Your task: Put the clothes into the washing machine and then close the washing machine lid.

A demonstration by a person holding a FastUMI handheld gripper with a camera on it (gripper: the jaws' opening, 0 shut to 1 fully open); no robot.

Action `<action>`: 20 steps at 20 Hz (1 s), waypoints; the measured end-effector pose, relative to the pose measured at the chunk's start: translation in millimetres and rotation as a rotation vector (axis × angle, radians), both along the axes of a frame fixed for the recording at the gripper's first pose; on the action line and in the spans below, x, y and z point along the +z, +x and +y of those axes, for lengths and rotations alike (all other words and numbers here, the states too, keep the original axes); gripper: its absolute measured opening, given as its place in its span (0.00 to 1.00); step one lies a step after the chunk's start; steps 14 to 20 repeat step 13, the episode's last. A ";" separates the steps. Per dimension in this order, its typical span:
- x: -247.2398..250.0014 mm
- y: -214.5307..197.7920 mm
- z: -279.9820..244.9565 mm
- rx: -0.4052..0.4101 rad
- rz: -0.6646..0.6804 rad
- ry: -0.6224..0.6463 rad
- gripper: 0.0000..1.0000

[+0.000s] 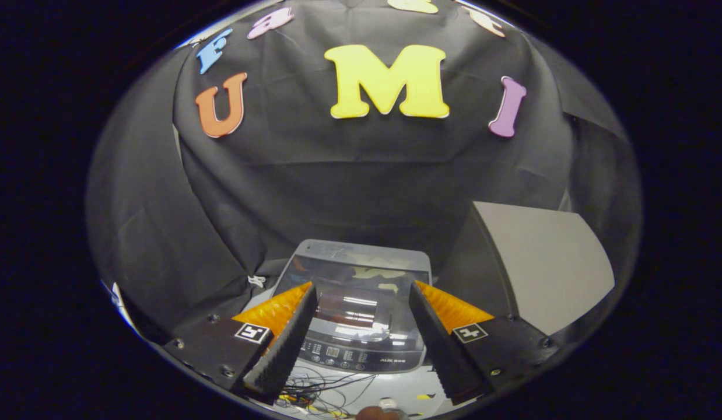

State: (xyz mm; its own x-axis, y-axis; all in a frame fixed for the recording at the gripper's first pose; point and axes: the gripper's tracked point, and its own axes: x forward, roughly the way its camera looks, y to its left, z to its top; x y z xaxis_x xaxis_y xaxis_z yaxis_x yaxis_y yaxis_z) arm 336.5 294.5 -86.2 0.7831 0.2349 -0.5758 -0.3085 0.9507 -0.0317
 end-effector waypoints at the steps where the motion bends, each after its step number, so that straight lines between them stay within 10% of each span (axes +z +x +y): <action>1: 9.8 -9.7 -6.6 -0.002 -0.014 0.014 0.99; 20: 105.6 -114.5 -90.3 -0.033 -0.133 0.138 0.99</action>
